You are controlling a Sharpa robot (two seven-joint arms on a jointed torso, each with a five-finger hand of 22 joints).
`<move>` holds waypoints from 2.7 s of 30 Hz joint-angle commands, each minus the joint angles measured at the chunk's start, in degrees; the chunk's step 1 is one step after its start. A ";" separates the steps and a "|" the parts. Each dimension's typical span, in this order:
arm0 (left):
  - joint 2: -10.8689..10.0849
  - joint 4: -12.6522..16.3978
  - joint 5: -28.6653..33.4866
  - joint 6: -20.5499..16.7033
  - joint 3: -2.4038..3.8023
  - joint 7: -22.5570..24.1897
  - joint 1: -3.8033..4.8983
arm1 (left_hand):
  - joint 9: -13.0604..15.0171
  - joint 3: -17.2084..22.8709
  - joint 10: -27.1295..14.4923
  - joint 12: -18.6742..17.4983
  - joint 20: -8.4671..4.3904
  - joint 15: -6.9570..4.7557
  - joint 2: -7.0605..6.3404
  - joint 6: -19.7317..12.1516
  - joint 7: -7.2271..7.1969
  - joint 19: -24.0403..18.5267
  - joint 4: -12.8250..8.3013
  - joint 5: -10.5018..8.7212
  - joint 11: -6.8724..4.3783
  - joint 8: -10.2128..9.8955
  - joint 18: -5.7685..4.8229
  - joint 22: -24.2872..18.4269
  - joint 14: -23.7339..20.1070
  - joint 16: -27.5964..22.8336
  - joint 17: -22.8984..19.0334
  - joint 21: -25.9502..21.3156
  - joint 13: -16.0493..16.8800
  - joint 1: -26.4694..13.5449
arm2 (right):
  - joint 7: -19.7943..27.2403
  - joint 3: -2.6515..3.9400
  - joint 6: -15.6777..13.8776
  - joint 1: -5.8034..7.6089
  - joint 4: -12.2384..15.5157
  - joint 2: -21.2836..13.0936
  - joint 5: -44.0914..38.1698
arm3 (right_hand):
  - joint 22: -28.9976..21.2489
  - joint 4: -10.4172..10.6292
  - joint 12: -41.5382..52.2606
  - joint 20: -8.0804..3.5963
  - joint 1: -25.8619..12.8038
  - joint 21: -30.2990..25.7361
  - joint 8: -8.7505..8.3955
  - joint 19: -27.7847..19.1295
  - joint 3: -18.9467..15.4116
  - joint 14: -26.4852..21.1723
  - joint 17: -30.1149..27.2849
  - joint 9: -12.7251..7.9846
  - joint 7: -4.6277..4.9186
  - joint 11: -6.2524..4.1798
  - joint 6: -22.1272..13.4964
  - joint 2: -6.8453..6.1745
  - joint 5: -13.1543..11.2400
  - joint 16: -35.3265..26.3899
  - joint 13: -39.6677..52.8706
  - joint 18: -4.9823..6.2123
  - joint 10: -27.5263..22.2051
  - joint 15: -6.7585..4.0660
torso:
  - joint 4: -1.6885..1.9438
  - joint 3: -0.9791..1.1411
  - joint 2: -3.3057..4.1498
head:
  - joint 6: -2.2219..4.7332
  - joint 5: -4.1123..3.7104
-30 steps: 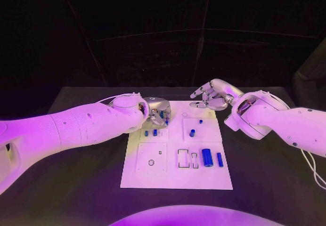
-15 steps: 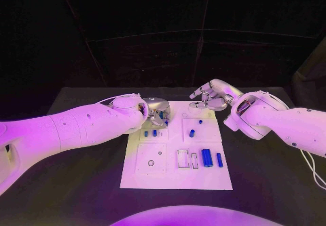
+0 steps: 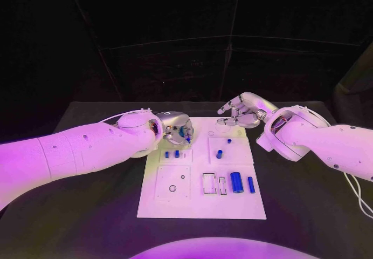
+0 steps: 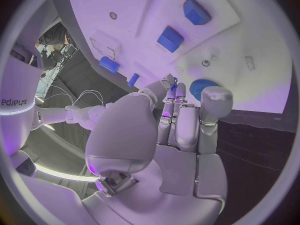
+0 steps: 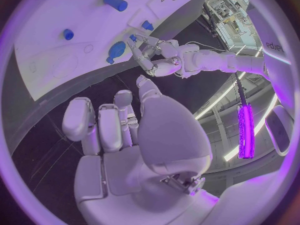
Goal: Assemble the parts on the task board
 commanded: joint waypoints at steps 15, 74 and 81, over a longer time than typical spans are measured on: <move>-6.24 2.78 3.64 1.74 1.02 -0.46 0.24 | -0.25 0.57 0.88 -0.89 0.12 -0.32 -0.56 0.74 0.06 0.58 0.08 -0.32 -0.11 -0.48 -1.16 1.02 1.38 0.12 -0.31 1.06 -0.32 -1.29 | 0.24 0.03 0.23 0.10 -0.05 0.04 0.08 | 0.05 0.03 -0.16 0.07 -0.16 -0.23 0.28 -0.40 -0.15 1.66 0.08 0.04 -0.07 -0.03 -0.18 0.58 0.37 -0.09 0.08 0.80 -0.12 -0.09 | 0.03 -0.06 0.05 | 0.80 0.15; -3.53 -0.60 3.61 4.66 -0.23 -4.54 -0.59 | -1.35 0.19 -1.47 -4.46 0.78 0.57 -3.12 -2.48 1.13 -0.11 0.41 -0.33 1.10 -3.85 -1.20 1.56 1.05 -0.22 -1.71 1.32 -0.79 -3.48 | 0.27 0.03 0.17 0.10 -0.14 0.20 0.08 | -0.14 0.14 -0.09 0.05 0.10 -0.37 0.52 -0.47 -0.24 1.68 -0.01 0.09 -0.11 -0.06 -0.01 0.71 0.45 -0.22 0.02 0.84 -0.14 -0.11 | 0.03 -0.02 0.04 | 0.08 0.27; -3.93 -0.33 3.62 3.25 -0.23 -4.37 -0.61 | -1.42 -0.51 -4.00 -5.71 1.16 0.93 -4.41 -4.83 1.40 -0.44 0.09 -0.32 1.48 -5.46 -1.06 1.21 0.88 -0.48 -2.39 0.88 -0.72 -3.68 | 0.03 0.03 0.26 0.10 -0.25 0.11 0.08 | -0.40 0.15 -0.46 0.05 0.11 -0.52 0.52 -0.64 -0.27 1.64 -0.17 0.08 -0.10 -0.05 -0.03 0.67 0.44 -0.35 -0.36 0.89 -0.37 -0.11 | 0.00 -0.03 0.01 | 0.15 0.26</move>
